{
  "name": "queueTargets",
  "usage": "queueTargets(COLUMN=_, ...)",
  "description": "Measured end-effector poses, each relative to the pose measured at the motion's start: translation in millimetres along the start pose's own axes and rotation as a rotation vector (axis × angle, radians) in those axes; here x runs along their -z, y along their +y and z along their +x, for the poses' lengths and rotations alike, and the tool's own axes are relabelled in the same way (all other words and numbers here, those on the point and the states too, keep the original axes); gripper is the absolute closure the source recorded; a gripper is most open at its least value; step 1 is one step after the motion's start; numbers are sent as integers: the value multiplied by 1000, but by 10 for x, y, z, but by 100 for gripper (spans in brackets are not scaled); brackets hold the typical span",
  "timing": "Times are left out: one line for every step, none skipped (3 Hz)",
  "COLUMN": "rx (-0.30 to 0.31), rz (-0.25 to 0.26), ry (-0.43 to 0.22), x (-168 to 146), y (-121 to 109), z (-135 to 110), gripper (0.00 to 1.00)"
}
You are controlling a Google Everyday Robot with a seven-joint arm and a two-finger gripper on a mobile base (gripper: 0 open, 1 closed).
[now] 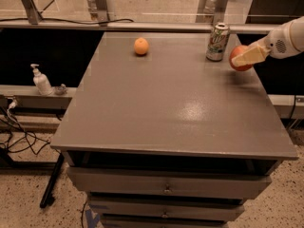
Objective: Pick apple
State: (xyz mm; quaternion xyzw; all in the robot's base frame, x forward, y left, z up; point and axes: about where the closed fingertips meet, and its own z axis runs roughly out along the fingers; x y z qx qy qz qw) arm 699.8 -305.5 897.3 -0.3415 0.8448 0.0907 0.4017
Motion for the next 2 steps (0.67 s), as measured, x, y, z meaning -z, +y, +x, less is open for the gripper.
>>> queueTargets(rx=27, rz=-56, ry=-74, x=380, y=297, z=-321, gripper=100)
queueTargets(rx=26, rz=-63, ry=-76, x=347, y=319, z=-335, gripper=100)
